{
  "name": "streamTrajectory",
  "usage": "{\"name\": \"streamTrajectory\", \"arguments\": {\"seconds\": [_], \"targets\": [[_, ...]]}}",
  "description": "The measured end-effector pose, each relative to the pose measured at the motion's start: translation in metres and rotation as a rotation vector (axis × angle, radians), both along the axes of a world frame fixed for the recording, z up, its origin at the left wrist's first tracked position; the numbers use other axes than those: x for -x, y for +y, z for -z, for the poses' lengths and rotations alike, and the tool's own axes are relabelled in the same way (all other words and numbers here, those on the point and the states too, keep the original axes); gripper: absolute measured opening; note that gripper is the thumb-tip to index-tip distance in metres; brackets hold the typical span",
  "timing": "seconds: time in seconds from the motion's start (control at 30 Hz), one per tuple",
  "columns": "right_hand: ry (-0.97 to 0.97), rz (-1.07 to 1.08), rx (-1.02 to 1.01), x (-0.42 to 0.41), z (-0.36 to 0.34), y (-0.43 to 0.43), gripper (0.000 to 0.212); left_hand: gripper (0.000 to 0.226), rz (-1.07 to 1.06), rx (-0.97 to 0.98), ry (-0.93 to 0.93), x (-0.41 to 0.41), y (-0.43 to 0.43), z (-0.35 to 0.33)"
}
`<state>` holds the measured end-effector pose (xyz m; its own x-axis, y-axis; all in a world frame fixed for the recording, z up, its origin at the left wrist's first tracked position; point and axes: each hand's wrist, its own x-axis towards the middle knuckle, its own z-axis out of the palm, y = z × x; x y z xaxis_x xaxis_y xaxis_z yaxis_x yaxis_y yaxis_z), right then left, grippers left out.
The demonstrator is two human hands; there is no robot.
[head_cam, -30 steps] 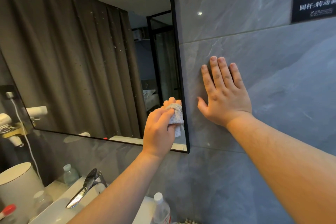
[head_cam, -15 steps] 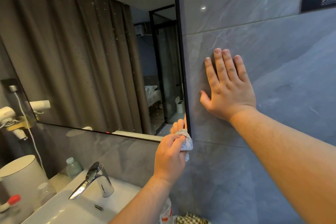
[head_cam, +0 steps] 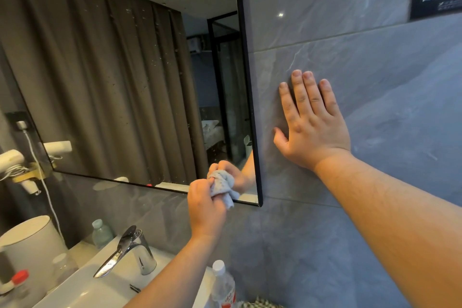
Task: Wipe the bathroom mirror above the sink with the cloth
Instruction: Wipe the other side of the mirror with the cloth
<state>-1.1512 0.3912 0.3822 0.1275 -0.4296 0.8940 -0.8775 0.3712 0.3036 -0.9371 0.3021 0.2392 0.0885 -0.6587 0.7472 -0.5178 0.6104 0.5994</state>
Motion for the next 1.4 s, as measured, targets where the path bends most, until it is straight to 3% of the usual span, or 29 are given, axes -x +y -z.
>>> {"name": "streamTrajectory", "arguments": {"seconds": [0.13,0.27,0.37,0.57,0.73,0.83,0.93,1.17,1.4], "targets": [[0.003,-0.006,0.000,0.000,0.000,0.000,0.085,0.018,-0.098,-0.282,0.405,-0.012,-0.018,0.001],[0.004,0.004,-0.004,0.000,0.000,0.000,0.086,0.024,-0.154,-0.421,0.562,-0.015,-0.027,0.000],[0.012,0.016,-0.005,-0.001,-0.001,0.000,0.087,0.028,-0.203,-0.431,0.543,0.000,-0.015,-0.003],[0.014,0.031,-0.007,-0.001,0.000,0.001,0.087,0.040,-0.059,-0.190,0.357,0.049,0.029,0.008],[0.008,0.017,-0.004,-0.001,0.000,0.000,0.087,0.031,0.095,0.197,0.040,0.064,0.054,0.014],[0.007,0.004,0.003,-0.001,0.000,0.001,0.087,0.038,0.124,0.234,0.026,0.055,0.044,0.012],[0.007,-0.001,0.009,-0.001,0.000,0.001,0.087,0.030,0.144,0.238,0.012,0.043,0.032,0.008],[0.003,-0.005,-0.001,-0.001,0.000,0.000,0.087,0.025,0.135,-0.008,0.318,0.020,0.016,-0.015],[0.002,-0.002,-0.002,-0.001,0.000,0.000,0.085,0.023,-0.038,-0.287,0.644,-0.017,-0.029,-0.016]]}}
